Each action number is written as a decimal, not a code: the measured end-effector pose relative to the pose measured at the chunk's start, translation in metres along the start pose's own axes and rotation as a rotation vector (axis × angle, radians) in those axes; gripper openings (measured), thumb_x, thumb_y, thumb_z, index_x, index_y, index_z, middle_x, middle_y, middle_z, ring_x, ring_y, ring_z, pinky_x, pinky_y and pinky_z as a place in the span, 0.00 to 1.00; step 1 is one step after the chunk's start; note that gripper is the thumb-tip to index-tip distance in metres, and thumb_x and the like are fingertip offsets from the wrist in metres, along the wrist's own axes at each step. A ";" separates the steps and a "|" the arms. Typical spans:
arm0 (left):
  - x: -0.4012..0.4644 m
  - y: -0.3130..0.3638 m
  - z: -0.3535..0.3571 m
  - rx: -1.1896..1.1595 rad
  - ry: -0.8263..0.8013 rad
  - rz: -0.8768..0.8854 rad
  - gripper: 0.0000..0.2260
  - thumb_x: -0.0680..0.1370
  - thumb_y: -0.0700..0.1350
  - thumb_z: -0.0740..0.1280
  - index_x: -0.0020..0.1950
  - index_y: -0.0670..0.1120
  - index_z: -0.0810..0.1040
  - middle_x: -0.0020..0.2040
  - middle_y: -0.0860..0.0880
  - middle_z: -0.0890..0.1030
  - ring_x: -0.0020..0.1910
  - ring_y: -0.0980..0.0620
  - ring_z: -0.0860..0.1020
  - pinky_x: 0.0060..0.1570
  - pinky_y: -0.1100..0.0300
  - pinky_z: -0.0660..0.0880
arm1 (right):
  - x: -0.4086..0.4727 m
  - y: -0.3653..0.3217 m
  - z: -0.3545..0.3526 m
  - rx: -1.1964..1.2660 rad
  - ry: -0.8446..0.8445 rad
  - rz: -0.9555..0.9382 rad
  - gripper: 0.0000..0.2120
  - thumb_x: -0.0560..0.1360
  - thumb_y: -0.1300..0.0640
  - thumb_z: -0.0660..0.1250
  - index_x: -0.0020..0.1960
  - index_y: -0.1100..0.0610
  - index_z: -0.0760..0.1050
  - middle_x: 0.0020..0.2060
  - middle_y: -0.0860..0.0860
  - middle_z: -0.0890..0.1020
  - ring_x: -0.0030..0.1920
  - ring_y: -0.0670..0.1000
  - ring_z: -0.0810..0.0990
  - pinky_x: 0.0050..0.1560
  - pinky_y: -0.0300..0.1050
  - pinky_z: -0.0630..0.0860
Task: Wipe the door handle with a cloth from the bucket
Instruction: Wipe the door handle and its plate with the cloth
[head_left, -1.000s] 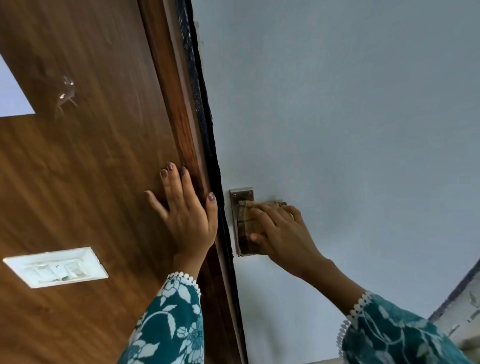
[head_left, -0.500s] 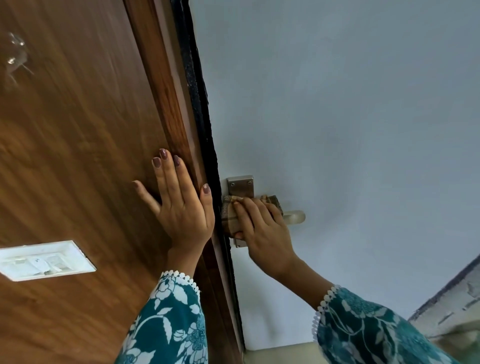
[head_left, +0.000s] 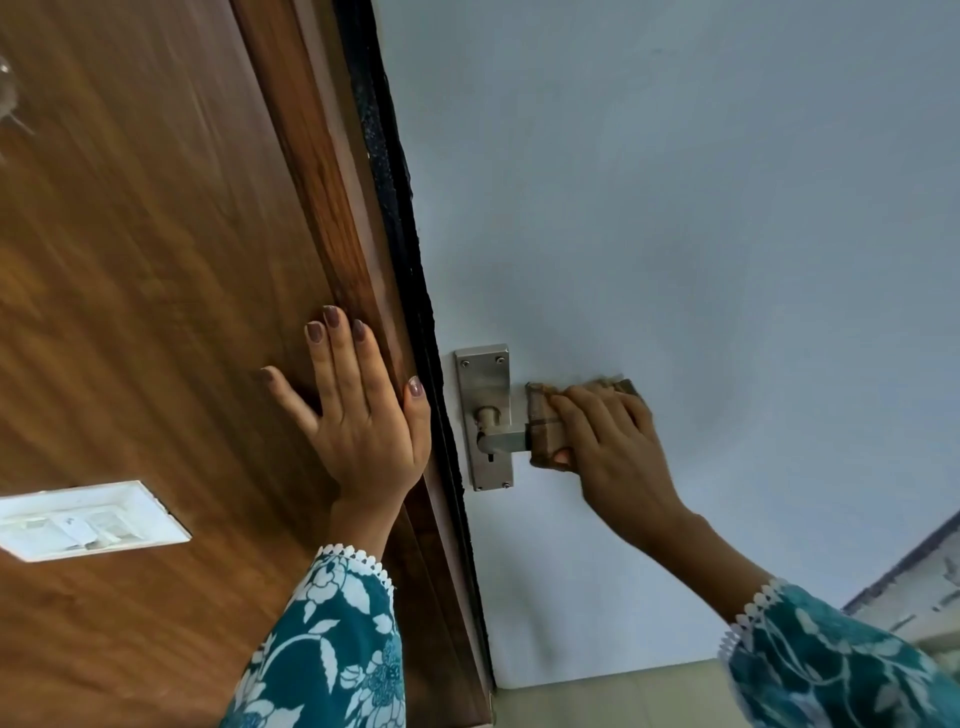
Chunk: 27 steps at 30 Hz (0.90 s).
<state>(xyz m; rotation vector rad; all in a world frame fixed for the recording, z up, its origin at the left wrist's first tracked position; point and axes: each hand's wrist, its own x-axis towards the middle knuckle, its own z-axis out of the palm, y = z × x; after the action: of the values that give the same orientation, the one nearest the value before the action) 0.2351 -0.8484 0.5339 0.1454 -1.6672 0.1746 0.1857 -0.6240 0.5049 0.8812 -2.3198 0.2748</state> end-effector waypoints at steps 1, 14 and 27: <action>0.000 0.000 0.000 -0.002 0.000 0.002 0.28 0.80 0.48 0.54 0.78 0.44 0.48 0.77 0.45 0.55 0.78 0.49 0.49 0.72 0.39 0.45 | 0.004 -0.011 0.000 -0.011 0.003 -0.020 0.21 0.70 0.61 0.65 0.63 0.61 0.73 0.58 0.56 0.79 0.57 0.58 0.77 0.61 0.52 0.65; 0.002 -0.001 -0.004 0.009 -0.059 0.006 0.28 0.81 0.49 0.54 0.78 0.43 0.48 0.80 0.50 0.45 0.78 0.49 0.48 0.72 0.39 0.44 | 0.017 -0.042 -0.002 0.009 -0.043 -0.067 0.20 0.74 0.56 0.51 0.61 0.57 0.75 0.57 0.53 0.80 0.56 0.56 0.78 0.59 0.54 0.70; -0.003 -0.015 -0.012 -0.031 -0.142 0.093 0.29 0.82 0.54 0.54 0.78 0.46 0.46 0.79 0.52 0.43 0.78 0.50 0.48 0.73 0.42 0.42 | 0.007 0.013 -0.002 0.061 -0.095 0.020 0.27 0.64 0.53 0.75 0.62 0.52 0.75 0.54 0.51 0.81 0.52 0.56 0.79 0.53 0.54 0.72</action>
<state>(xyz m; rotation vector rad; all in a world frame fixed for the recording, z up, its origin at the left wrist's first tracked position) 0.2496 -0.8603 0.5322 0.0575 -1.8189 0.2126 0.1744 -0.6165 0.5113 0.9197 -2.4205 0.3193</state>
